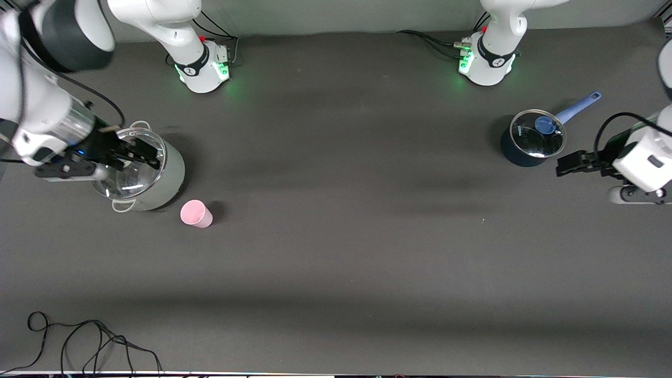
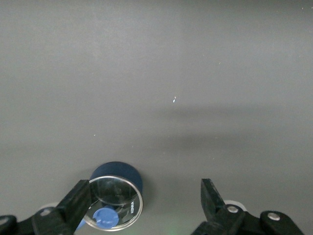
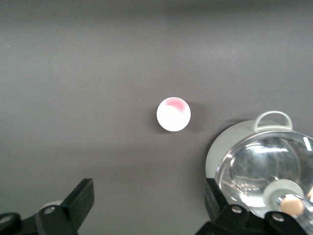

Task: Transfer pink cup from left to right arm

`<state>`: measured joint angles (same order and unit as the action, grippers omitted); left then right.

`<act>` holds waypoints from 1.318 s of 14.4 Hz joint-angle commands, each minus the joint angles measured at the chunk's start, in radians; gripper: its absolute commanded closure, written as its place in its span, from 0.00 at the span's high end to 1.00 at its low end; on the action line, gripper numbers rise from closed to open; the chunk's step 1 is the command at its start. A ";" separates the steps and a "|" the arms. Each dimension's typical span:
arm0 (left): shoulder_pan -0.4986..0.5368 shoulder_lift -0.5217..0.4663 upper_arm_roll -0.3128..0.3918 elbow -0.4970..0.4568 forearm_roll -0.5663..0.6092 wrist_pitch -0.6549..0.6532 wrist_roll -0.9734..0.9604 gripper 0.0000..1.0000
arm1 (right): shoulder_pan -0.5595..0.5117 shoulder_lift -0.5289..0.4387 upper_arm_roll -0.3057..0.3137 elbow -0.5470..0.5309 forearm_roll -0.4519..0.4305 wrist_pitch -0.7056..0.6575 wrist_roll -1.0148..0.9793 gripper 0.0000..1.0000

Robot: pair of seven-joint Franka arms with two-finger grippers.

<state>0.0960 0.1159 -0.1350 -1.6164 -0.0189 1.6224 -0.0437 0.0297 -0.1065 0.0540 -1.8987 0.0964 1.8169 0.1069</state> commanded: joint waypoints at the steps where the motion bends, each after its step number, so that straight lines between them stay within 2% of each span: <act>1: -0.012 -0.055 0.008 -0.050 0.017 0.031 -0.028 1.00 | -0.004 0.019 -0.017 0.136 -0.055 -0.131 -0.024 1.00; 4: -0.040 -0.059 0.021 -0.043 0.016 0.027 -0.015 1.00 | -0.007 0.028 -0.026 0.194 -0.073 -0.188 -0.027 1.00; 7: -0.185 -0.059 0.171 -0.025 0.008 0.022 0.004 1.00 | -0.005 0.027 -0.052 0.196 -0.072 -0.206 -0.032 1.00; 8: -0.191 -0.059 0.185 -0.017 0.002 0.014 0.040 1.00 | -0.004 0.027 -0.052 0.196 -0.072 -0.208 -0.032 1.00; 15: -0.185 -0.059 0.176 -0.014 -0.001 0.017 0.042 1.00 | 0.006 0.037 -0.045 0.236 -0.072 -0.229 -0.027 1.00; 19: -0.157 -0.059 0.140 -0.014 -0.001 0.024 0.048 1.00 | 0.001 0.036 -0.042 0.253 -0.061 -0.229 -0.027 1.00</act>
<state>-0.0717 0.0750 0.0179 -1.6251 -0.0193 1.6423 -0.0136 0.0335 -0.0887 0.0085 -1.6899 0.0409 1.6062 0.0932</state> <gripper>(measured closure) 0.000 0.000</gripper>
